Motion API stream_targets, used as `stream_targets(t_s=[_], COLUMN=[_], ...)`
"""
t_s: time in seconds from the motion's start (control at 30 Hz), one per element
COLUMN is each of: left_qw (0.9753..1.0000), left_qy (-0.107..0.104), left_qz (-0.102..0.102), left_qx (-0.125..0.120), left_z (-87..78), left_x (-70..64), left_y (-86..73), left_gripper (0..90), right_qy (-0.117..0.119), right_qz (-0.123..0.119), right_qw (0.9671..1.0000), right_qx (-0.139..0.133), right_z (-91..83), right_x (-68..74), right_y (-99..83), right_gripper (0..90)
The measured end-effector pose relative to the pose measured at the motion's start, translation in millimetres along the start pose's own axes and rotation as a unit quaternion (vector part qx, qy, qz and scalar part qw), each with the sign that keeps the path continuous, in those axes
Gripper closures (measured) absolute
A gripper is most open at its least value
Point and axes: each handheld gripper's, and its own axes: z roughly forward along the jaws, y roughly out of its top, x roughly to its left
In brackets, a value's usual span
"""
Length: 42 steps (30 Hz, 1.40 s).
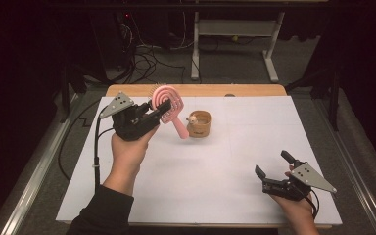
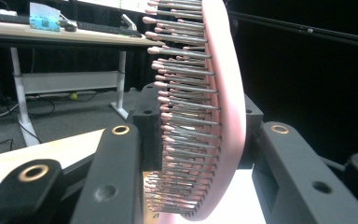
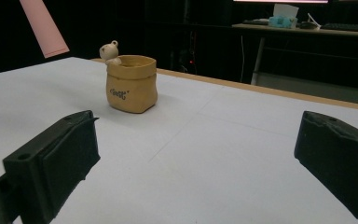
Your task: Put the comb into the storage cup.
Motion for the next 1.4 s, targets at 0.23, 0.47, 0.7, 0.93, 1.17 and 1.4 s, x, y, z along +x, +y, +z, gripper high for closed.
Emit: stream_targets(t_s=[0.23,0.47,0.7,0.93,1.17,1.4], left_qw=[1.0,1.0,0.9999,0.9996,0.9996,0.9993], left_qy=[0.0,-0.003,-0.008,-0.017,-0.007,-0.001], left_qz=[0.004,0.008,0.008,0.013,0.019,0.022], left_qx=[-0.003,-0.001,-0.006,-0.016,-0.021,-0.029], left_z=[9.7,20.5,36.1,50.9,58.4,64.7], left_x=[-3.6,-7.0,-11.8,-20.9,-22.4,-17.5], left_y=[5.7,9.7,15.0,24.1,31.0,35.8], left_gripper=[63.1,63.2,63.2,63.1,63.1,63.2], right_qy=[0.001,0.002,-0.006,-0.007,-0.007,-0.007], right_qz=[0.003,0.004,0.012,0.012,0.017,0.016], right_qw=[1.0,1.0,0.9998,0.9997,0.9996,0.9997], right_qx=[-0.005,-0.007,-0.012,-0.018,-0.02,-0.019], right_z=[-1.4,-1.9,-5.3,-11.6,-11.6,-12.3], right_x=[-0.7,-1.5,-5.5,-5.9,-5.1,-5.3], right_y=[1.0,0.8,0.7,1.9,2.5,1.7], right_gripper=[0.3,0.3,0.3,0.3,0.3,0.3])
